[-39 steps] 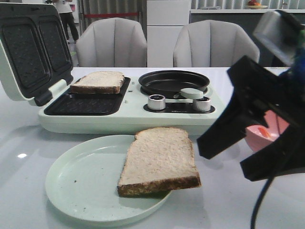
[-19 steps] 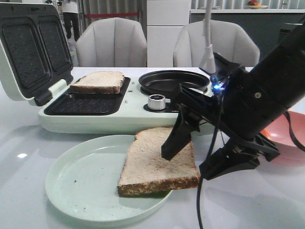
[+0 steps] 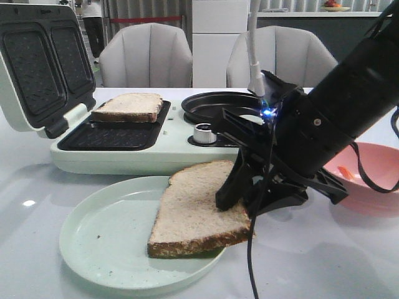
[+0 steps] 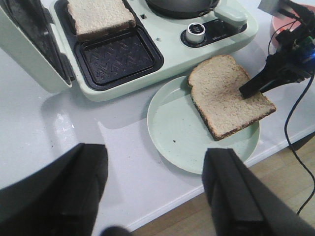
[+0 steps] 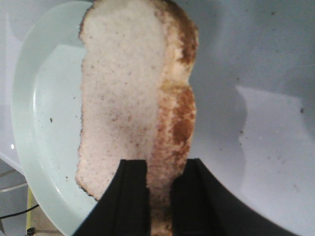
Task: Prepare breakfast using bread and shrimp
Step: 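Grasp the remaining bread slice on the plate with the right gripper, then lay the bread with the right gripper on top of the first slice, then move the left gripper to the sandwich maker lid handle, then pull the lid handle down with the left gripper to close the lid, then grasp the rim of the pink bowl with the right gripper and lift, then tilt the pink bowl over the frying pan to pour the shrimp, then set the empty pink bowl back on the table with the right gripper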
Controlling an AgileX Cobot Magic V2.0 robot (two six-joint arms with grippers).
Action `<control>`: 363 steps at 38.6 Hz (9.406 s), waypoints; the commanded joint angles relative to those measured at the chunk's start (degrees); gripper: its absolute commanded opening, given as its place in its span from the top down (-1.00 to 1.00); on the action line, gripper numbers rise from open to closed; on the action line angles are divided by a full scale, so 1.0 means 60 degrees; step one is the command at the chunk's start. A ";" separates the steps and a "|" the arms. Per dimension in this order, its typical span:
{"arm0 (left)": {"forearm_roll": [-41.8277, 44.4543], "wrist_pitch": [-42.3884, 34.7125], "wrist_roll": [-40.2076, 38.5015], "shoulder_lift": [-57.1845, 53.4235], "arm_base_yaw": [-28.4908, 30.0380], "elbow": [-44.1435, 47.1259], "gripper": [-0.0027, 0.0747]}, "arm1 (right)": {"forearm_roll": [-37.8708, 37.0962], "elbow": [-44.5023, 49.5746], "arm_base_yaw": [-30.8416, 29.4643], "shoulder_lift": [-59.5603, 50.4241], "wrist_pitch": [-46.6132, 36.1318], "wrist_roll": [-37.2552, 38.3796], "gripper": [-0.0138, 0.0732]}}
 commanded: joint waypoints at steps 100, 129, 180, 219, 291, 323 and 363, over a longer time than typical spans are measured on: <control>0.0482 0.1436 0.0966 0.4320 0.3358 -0.3003 0.05 | -1.0201 0.0240 0.1336 -0.8344 0.2848 0.5627 -0.60; -0.9032 0.0631 0.6809 1.0628 0.9134 -0.8312 0.67 | -1.0201 0.0240 0.1336 -0.8344 0.2848 0.5627 -0.60; -0.8466 0.0087 0.8458 0.3741 0.2574 -0.2813 0.67 | -1.0150 0.0240 0.1336 -0.8344 0.2496 0.5627 -0.60; -0.7883 -0.1150 0.8458 0.2274 0.2548 -0.1076 0.67 | -0.9906 -0.0925 -0.4090 -0.3717 0.1898 0.5512 -0.60; -0.7146 -0.1167 0.8458 0.2274 0.2548 -0.1076 0.67 | -2.7383 -0.8928 0.2495 0.2623 0.5021 1.0888 0.57; -0.7146 -0.1167 0.8458 0.2274 0.2548 -0.1076 0.67 | -2.7383 -1.0516 0.2725 0.3901 0.5574 0.9473 0.57; -0.6948 -0.1432 0.8458 0.2274 0.2548 -0.1076 0.67 | -1.7924 -0.7448 0.0151 -0.0212 0.5138 0.9527 0.57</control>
